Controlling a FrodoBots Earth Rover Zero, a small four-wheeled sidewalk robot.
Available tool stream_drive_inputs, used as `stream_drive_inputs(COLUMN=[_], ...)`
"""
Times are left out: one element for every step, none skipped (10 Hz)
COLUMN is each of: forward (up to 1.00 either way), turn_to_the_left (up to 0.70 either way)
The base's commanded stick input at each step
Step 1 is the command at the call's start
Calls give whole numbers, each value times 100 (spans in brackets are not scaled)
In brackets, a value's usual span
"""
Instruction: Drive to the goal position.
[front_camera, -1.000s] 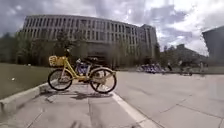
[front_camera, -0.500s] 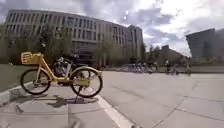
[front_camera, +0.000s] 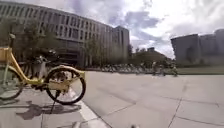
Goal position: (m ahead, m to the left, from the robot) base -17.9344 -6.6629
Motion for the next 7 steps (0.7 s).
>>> stream_drive_inputs(forward=[70, 70, 70, 70, 70, 70, 70], turn_to_the_left=[-29, -29, -29, -29, -29, -29, -29])
